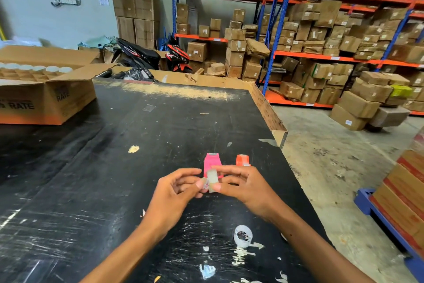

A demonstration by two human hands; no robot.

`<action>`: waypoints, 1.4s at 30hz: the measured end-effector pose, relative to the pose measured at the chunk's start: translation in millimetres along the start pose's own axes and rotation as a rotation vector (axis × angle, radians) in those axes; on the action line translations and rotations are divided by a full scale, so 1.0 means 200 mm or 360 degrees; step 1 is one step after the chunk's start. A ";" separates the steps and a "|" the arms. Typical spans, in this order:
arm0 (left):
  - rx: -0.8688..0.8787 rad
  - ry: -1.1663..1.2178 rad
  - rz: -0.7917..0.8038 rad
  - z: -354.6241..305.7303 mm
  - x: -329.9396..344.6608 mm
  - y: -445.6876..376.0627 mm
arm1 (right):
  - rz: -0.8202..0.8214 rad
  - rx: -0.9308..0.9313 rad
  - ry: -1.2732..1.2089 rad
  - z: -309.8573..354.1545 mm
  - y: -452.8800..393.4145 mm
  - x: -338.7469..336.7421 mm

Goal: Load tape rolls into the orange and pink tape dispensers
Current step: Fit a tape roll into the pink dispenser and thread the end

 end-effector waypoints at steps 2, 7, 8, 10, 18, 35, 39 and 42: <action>0.0019 0.0025 -0.0063 -0.01 -0.02 0.00 | 0.0023 -0.0015 0.0027 0.01 0.00 0.00; 0.0101 -0.0087 -0.0055 -0.04 -0.01 -0.01 | 0.0021 -0.0039 0.0043 0.04 -0.01 0.01; 0.0120 -0.0117 -0.0049 -0.04 0.00 -0.01 | 0.0028 -0.0039 0.0045 0.04 -0.01 0.01; 0.0173 -0.0205 -0.0025 -0.06 0.00 -0.01 | 0.0053 -0.0049 0.0059 0.04 -0.01 0.02; 0.0143 0.0090 -0.0304 -0.05 -0.04 0.00 | -0.0113 -0.0117 0.0056 0.06 -0.03 0.01; -0.0003 0.0244 -0.0221 -0.01 0.01 -0.05 | -0.0230 -0.0105 0.0038 0.05 -0.05 -0.03; -0.0160 0.0380 -0.0171 0.04 0.05 -0.07 | -0.0256 -0.0101 0.0005 0.06 -0.06 -0.08; -0.0211 0.0381 -0.0126 0.07 0.06 -0.09 | -0.0251 -0.0094 0.0104 0.05 -0.07 -0.09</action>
Point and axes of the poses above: each hand's wrist, its own y-axis away from the middle knuckle, its own x-axis out of the palm, z = x × y, the point moved 10 cm from there along -y, towards the middle knuckle, and after that the axes turned 6 degrees about y, right-handed, at the moved point
